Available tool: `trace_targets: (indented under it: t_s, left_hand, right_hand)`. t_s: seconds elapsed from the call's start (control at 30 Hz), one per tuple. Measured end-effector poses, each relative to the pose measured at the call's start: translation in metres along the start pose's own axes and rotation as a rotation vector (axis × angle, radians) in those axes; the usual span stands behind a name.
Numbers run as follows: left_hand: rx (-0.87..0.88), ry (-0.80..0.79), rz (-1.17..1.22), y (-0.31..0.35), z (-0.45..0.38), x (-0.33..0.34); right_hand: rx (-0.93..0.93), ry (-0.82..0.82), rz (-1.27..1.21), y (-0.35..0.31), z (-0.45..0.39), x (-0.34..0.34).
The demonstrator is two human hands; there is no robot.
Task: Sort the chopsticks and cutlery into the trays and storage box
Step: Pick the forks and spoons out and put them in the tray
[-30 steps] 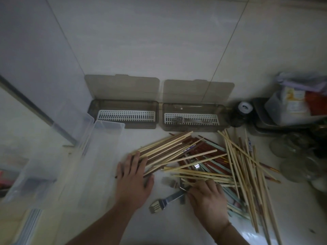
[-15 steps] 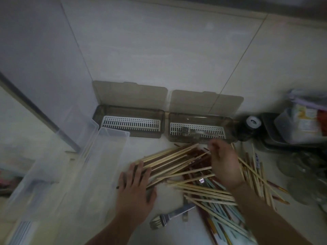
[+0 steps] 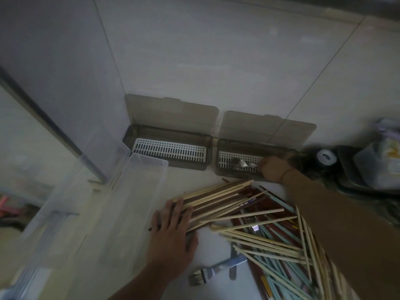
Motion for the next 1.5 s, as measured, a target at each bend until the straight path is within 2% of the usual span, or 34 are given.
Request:
trace_targets:
  t_s: [0.1, 0.2, 0.27, 0.33, 0.37, 0.43, 0.53, 0.67, 0.83, 0.97, 1.17, 1.23, 1.43, 1.5]
  left_hand:
    - [-0.006, -0.001, 0.002, 0.0, 0.0, -0.001]
    - [-0.017, -0.013, 0.001, 0.001, 0.001, -0.001]
    - [-0.016, -0.019, 0.008, 0.001, 0.001, -0.002]
    - [-0.021, -0.025, 0.008, 0.002, 0.001, -0.003]
    - [-0.025, -0.03, 0.006, 0.003, 0.0, -0.004]
    - [-0.034, -0.04, 0.009, 0.003, 0.0, -0.004]
    - [-0.038, -0.04, 0.008, 0.003, 0.0, -0.005]
    - [-0.022, -0.012, 0.014, 0.003, 0.001, -0.005]
    - [-0.019, 0.01, 0.011, 0.004, 0.002, -0.006]
    - [-0.005, 0.025, 0.013, 0.003, 0.002, -0.006]
    - [-0.002, 0.03, 0.016, 0.003, 0.001, -0.006]
    - [-0.007, 0.03, 0.018, 0.003, 0.001, -0.005]
    - [-0.001, 0.014, -0.001, 0.001, 0.002, -0.004]
    - [-0.002, 0.015, 0.005, 0.002, 0.001, -0.003]
  right_hand:
    - [-0.004, 0.078, -0.122, 0.007, 0.0, 0.003]
    - [-0.042, 0.317, -0.276, 0.007, 0.015, -0.001]
    - [-0.179, 0.551, -0.358, -0.003, 0.046, 0.0]
    - [-0.385, 0.702, -0.338, -0.018, 0.095, 0.009]
    - [-0.492, 0.707, -0.301, -0.025, 0.121, 0.018]
    - [-0.688, 0.617, -0.211, -0.034, 0.163, 0.047]
    - [-0.853, 0.43, -0.043, -0.035, 0.198, 0.1]
    - [-0.809, 0.332, 0.169, -0.027, 0.212, 0.139]
    - [-0.726, 0.365, 0.184, -0.029, 0.219, 0.147]
    - [-0.672, 0.452, 0.224, -0.037, 0.225, 0.148]
    - [-0.773, 0.426, 0.288, -0.033, 0.216, 0.141]
    - [-0.789, 0.423, 0.163, -0.03, 0.213, 0.139]
    - [-0.759, 0.266, -0.69, -0.055, 0.216, 0.097]
    - [-0.721, 0.303, -0.891, -0.064, 0.204, 0.07]
Point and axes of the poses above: each hand's wrist, its own z-axis away from the middle knuckle, its own x-axis out of the palm, y = z × x, the point moved 2 cm from there along -z, towards the middle knuckle, and after that the axes turned 3 degrees about z, right-handed, at the moved point
